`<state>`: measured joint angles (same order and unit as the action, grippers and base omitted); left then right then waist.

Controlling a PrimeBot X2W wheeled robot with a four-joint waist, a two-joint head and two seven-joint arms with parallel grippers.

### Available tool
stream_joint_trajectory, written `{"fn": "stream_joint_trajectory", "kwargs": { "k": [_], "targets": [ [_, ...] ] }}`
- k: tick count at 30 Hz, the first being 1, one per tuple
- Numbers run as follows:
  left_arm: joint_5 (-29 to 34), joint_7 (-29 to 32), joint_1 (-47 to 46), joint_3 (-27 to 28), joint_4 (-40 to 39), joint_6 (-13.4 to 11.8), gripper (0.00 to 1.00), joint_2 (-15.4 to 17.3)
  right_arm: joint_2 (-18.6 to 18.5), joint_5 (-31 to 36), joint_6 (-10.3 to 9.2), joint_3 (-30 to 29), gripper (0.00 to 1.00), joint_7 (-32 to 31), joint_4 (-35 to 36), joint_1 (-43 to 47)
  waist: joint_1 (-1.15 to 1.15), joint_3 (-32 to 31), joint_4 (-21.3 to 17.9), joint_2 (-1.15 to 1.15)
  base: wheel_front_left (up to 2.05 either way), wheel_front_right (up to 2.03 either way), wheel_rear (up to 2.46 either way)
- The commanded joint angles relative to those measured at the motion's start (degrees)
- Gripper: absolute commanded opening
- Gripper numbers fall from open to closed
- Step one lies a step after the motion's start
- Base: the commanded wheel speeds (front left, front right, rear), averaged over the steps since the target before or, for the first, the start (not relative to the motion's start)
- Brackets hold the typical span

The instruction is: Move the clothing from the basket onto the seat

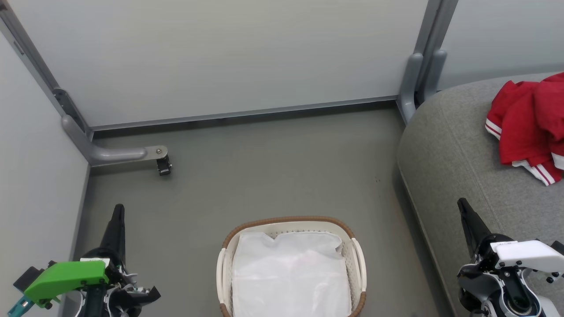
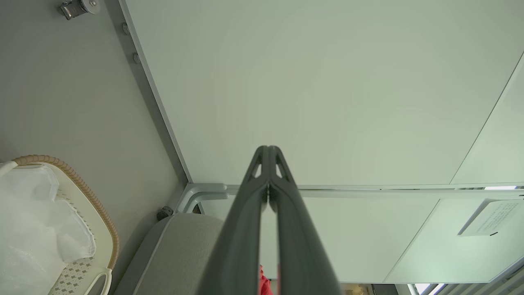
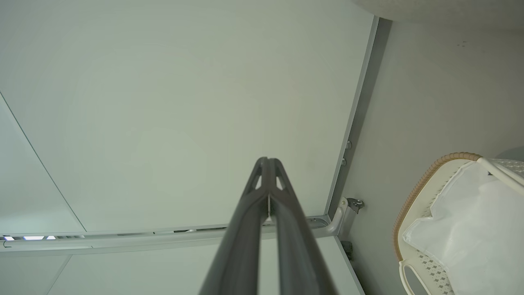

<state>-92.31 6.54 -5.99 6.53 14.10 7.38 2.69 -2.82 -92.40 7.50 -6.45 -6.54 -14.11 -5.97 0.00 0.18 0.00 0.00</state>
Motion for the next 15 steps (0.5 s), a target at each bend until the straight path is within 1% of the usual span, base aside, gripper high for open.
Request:
{"fn": "stream_joint_trajectory", "kwargs": {
  "k": [1, 15],
  "targets": [
    [-0.2, 0.2, -0.5, 0.1, -0.1, 0.2, 0.00, 0.4, -0.3, -0.1, -0.02, -0.2, 0.00, -0.1, 0.2, -0.4, 0.00, 0.0, 0.0, 0.00, 0.00, 0.00, 0.00],
    [-0.2, 0.2, -0.5, 0.1, -0.1, 0.2, 0.00, 0.4, -0.2, -0.1, -0.02, -0.2, 0.00, -0.1, 0.2, -0.4, 0.00, 0.0, 0.0, 0.00, 0.00, 0.00, 0.00]
  ]
}}
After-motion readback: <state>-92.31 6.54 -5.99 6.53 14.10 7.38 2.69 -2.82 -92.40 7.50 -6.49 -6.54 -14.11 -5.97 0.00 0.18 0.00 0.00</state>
